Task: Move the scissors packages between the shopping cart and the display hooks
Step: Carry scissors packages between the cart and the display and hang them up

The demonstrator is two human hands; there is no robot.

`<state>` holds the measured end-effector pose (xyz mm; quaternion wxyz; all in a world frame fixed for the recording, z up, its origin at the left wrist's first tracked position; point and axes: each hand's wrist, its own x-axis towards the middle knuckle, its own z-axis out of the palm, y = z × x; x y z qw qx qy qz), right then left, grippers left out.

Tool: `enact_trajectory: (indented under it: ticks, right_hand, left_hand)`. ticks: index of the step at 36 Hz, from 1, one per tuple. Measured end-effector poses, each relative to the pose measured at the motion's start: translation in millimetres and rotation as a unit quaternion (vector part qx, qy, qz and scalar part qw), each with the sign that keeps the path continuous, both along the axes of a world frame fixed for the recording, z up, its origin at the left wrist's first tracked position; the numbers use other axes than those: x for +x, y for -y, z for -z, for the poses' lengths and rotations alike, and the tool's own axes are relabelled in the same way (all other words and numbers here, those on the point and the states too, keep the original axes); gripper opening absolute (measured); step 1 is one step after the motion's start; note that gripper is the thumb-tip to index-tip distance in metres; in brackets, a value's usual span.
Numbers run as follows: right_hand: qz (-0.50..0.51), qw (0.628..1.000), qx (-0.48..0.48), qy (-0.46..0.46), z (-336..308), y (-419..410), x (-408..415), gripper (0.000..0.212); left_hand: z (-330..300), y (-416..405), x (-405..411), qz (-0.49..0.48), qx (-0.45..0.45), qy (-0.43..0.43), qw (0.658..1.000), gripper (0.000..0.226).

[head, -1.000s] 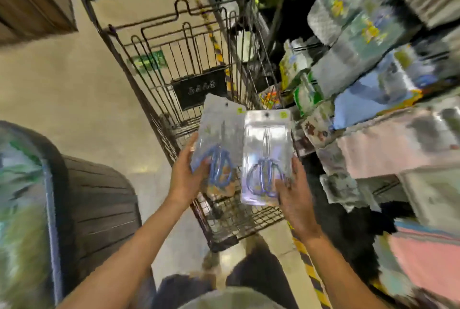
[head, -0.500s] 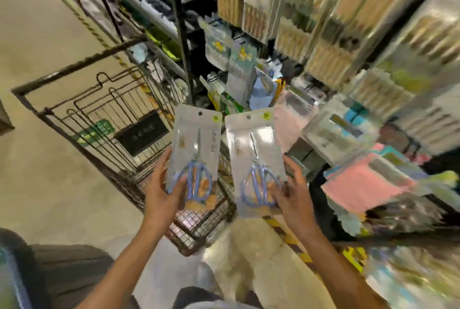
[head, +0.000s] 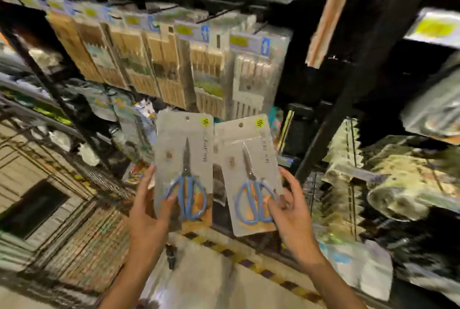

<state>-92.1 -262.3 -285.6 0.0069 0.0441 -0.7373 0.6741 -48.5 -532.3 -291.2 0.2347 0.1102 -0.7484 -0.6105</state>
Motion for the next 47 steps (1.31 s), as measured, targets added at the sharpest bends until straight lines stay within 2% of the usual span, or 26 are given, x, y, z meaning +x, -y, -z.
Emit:
enact_trajectory:
  ticks: [5,9,19,29,34,41,47]
  right_hand:
    - [0.045,0.998,-0.033,-0.009,-18.2,-60.5,19.2,0.059]
    - [0.09,0.995,-0.023,-0.037,-30.0,-90.4,34.4,0.06]
    - [0.207,0.972,-0.069,-0.082,-53.4,-102.9,63.5,0.064]
    - [0.28,0.95,-0.058,-0.123,-83.0,-123.2,73.0,0.062]
    - [0.29,0.947,-0.059,-0.126,-87.3,-138.3,66.0,0.064]
    - [0.289,0.948,-0.038,-0.125,-77.5,-161.2,40.8,0.064]
    - [0.268,0.954,-0.066,-0.115,-72.1,-172.9,10.7,0.066]
  left_hand:
    - [-23.6,-66.5,-6.6,0.05,0.011,-0.031,0.998,0.067]
    - [-40.4,-102.7,-7.1,0.069,0.014,-0.061,0.996,0.067]
    - [-75.0,-128.9,-22.3,0.153,0.04,-0.091,0.983,0.067]
    - [-105.4,-150.8,-42.9,0.209,0.044,-0.117,0.97,0.07]
    - [-121.6,-168.3,-46.7,0.223,0.063,-0.121,0.965,0.068]
    - [-132.0,-188.8,-59.4,0.202,0.046,-0.135,0.969,0.067]
    - [-138.9,-203.9,-77.3,0.189,0.055,-0.165,0.967,0.066]
